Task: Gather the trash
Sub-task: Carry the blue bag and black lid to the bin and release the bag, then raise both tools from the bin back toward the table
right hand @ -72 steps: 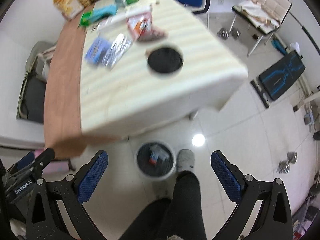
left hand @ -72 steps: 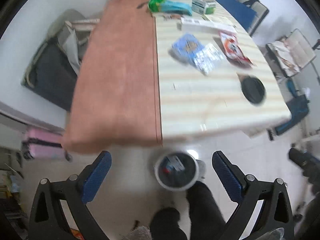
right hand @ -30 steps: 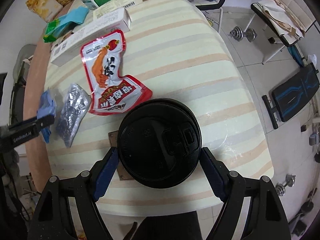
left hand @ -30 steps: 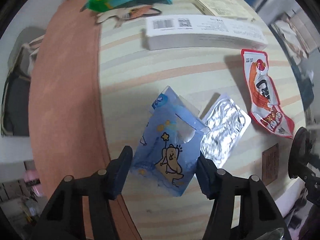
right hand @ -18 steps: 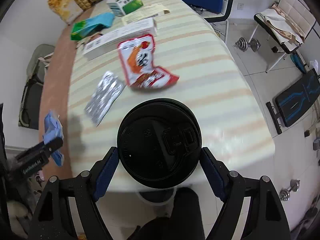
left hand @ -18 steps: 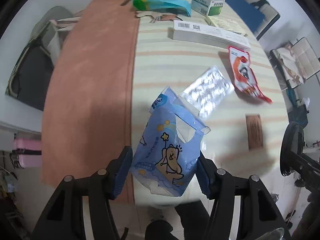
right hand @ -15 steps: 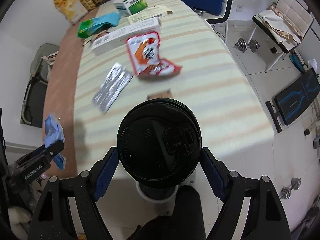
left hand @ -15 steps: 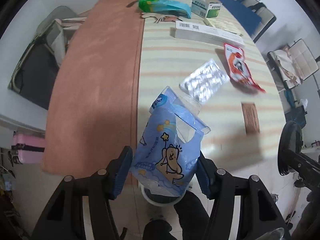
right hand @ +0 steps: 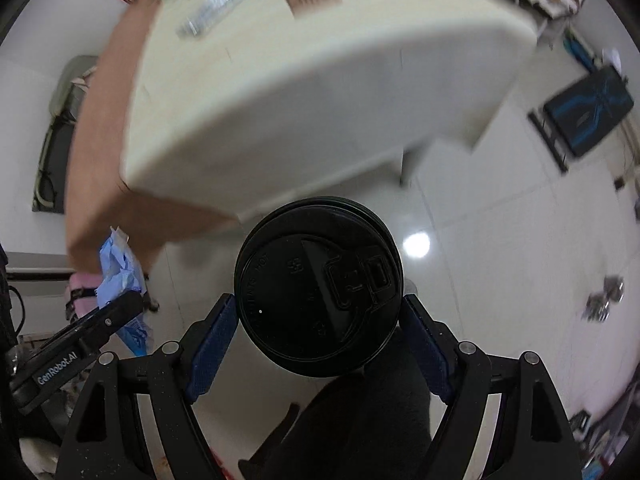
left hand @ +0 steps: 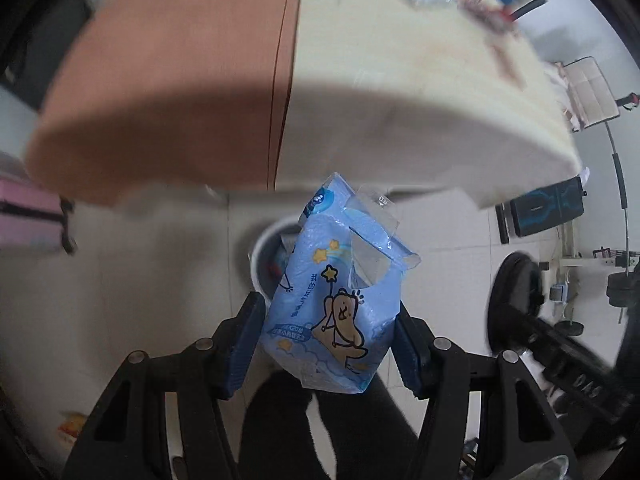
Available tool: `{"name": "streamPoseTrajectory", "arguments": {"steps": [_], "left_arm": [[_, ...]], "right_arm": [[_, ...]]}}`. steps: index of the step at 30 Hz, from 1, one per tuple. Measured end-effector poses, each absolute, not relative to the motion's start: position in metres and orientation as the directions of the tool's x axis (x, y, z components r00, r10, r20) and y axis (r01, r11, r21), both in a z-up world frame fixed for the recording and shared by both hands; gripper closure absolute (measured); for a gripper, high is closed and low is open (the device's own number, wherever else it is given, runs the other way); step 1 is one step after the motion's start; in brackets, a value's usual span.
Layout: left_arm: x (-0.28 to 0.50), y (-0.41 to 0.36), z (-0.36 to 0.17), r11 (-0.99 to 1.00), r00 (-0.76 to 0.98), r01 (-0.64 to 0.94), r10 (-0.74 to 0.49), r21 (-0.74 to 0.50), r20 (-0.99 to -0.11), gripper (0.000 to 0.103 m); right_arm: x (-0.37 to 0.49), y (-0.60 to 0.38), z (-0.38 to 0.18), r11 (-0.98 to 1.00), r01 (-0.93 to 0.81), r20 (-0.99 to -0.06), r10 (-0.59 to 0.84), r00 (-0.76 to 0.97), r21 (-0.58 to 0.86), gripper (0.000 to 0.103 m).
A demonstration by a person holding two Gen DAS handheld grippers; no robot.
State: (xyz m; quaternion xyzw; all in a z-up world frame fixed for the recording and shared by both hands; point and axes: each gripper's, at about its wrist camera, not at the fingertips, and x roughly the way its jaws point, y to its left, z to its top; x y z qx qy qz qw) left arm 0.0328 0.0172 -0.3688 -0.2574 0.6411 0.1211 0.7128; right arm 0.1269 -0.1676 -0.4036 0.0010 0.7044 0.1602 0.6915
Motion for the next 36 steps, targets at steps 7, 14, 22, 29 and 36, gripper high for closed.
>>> {"name": "streamPoseTrajectory", "arguments": {"steps": [7, 14, 22, 29, 36], "left_arm": [[0.035, 0.020, -0.499, 0.760, 0.081, -0.584, -0.293, -0.284, -0.953, 0.046], [0.050, 0.033, -0.623, 0.730, 0.035, -0.610, -0.364, -0.309, -0.931, 0.028], [0.028, 0.037, -0.673, 0.761, -0.043, -0.621, -0.272, -0.188, -0.961, 0.001], [0.014, 0.032, -0.640, 0.815, -0.034, -0.578, -0.074, -0.041, -0.997, 0.001], [0.000, 0.027, -0.598, 0.837, -0.059, -0.546, 0.011, 0.042, -0.998, 0.001]], "right_arm": [[0.098, -0.179, -0.552, 0.956, -0.144, -0.954, 0.223, -0.202, 0.254, 0.020], [0.099, -0.174, -0.686, 0.940, -0.117, -0.916, 0.278, -0.289, 0.322, 0.018], [0.091, -0.153, -0.777, 0.928, -0.203, -0.901, 0.223, -0.372, 0.313, 0.000], [0.084, -0.157, -0.764, 0.938, -0.314, -0.957, 0.055, -0.286, 0.148, 0.000], [0.089, -0.162, -0.719, 0.934, -0.356, -0.981, -0.038, -0.192, 0.033, 0.000]]}}
